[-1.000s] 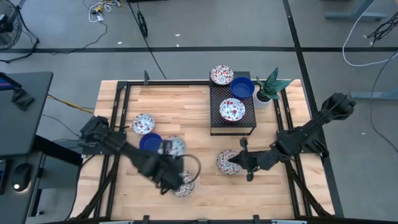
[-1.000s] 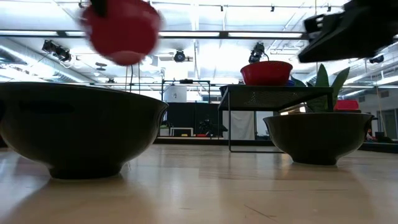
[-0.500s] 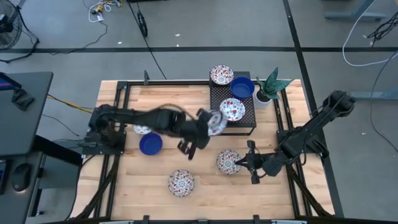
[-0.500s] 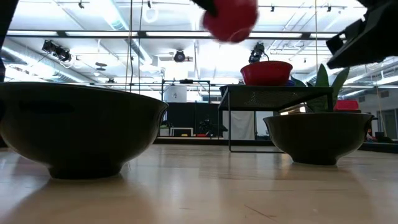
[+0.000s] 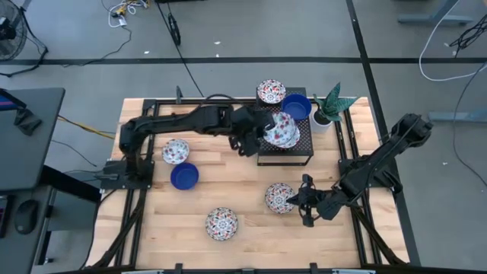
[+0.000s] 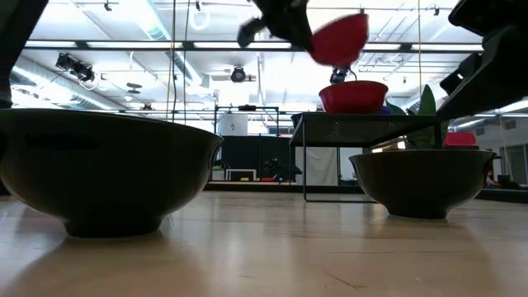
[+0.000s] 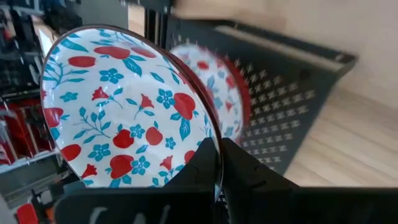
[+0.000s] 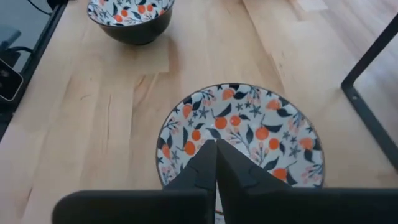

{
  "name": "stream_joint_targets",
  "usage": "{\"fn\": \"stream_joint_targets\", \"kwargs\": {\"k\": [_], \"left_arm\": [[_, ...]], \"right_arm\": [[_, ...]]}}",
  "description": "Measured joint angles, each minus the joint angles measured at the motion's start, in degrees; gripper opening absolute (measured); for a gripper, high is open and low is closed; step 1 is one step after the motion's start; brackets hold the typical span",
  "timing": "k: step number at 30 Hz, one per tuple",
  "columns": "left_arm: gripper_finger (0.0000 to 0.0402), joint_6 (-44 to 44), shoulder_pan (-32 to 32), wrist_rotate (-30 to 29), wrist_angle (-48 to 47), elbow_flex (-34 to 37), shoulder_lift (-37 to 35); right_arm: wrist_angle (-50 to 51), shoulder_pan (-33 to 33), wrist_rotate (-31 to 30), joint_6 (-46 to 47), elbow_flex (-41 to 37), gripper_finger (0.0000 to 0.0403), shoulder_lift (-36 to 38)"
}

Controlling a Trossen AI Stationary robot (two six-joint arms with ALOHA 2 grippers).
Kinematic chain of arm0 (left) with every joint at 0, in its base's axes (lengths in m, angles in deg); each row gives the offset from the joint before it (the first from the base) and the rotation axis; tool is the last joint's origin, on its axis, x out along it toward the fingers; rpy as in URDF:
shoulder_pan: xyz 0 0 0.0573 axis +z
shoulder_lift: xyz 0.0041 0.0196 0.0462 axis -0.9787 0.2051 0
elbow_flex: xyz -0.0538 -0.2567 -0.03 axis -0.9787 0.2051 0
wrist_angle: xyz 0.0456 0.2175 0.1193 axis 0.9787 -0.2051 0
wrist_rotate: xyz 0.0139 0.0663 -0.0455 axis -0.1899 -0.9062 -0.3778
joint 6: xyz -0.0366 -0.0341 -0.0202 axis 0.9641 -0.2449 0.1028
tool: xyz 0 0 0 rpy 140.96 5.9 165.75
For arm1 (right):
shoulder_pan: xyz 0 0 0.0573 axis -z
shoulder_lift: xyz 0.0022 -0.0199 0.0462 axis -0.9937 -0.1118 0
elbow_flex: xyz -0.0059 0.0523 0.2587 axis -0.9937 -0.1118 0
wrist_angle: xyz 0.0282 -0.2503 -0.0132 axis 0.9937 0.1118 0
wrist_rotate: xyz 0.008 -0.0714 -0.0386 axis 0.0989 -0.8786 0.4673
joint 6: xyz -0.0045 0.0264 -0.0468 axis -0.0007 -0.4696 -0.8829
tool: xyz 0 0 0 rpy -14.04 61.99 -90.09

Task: Pick & Place Mini bowls
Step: Stack the bottom red patterned bowl on top of the other red bowl on the shelf

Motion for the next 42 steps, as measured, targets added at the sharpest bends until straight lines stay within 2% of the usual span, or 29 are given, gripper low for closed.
{"fn": "stream_joint_targets", "kwargs": {"k": [13, 28, 32, 42], "left_arm": [[0.0019, -3.2, 1.9, -0.7, 4.2, 0.1, 5.6], [0.0022, -2.8, 1.9, -0.8, 3.0, 0.0, 6.0], [0.0022, -2.7, 1.9, 1.1, 2.1, 0.0, 6.0], [0.0027, -2.7, 2.0, 1.3, 2.3, 0.0, 6.0]], "right_arm": [[-0.5, -0.2, 0.2, -0.6, 0.0, 0.0011, -0.4], [-0.3, -0.2, 0.2, -1.3, 0.0, 0.0011, -0.4], [-0.3, -0.2, 0.2, -1.3, 0.0, 0.0011, -0.4], [-0.2, -0.2, 0.2, -1.3, 0.0, 0.0011, -0.4]]}}
